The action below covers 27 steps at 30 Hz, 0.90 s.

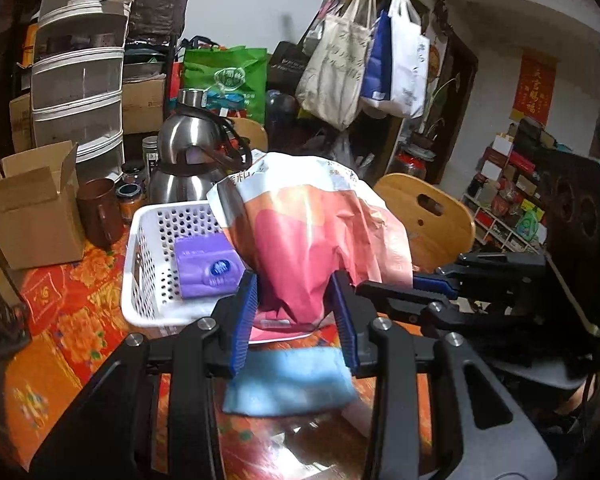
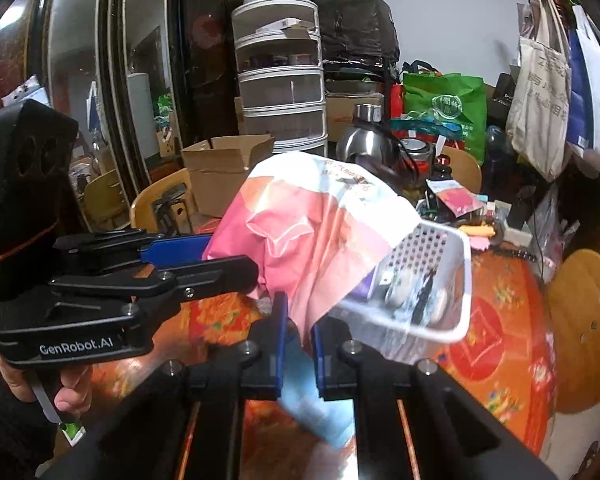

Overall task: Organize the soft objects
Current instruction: 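Lift the pink packet with the left gripper over the basket, then open the left gripper to drop the pink packet into the basket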

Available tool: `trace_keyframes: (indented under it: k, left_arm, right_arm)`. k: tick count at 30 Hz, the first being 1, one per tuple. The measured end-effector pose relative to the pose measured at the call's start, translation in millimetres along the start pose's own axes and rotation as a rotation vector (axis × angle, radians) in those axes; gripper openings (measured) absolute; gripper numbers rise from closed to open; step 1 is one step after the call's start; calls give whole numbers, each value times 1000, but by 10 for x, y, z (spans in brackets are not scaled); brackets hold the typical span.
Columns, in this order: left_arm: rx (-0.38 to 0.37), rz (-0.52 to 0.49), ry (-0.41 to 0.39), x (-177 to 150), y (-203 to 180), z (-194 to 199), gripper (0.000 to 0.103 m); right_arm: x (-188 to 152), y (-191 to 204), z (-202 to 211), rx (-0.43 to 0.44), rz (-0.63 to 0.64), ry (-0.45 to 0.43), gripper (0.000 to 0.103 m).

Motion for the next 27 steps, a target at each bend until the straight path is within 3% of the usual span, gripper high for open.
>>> trace_keyframes:
  k: [11, 27]
  left_arm:
    - [56, 39, 46, 299, 225, -725, 34]
    - [87, 65, 83, 213, 652, -1354, 35]
  right_arm:
    - [184, -357, -579, -40, 10, 78, 9]
    - [40, -564, -1173, -7, -22, 111, 9]
Point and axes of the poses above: each gripper's, at about its wrist camera, not at the fingertips, and z roughly against the way its jaws point, y to its left, x to its top, the point moved 6 cm from there along -z, roughly the way its jaws point, and after that the axes turned 14 degrees about z, right-handed, at the moved point
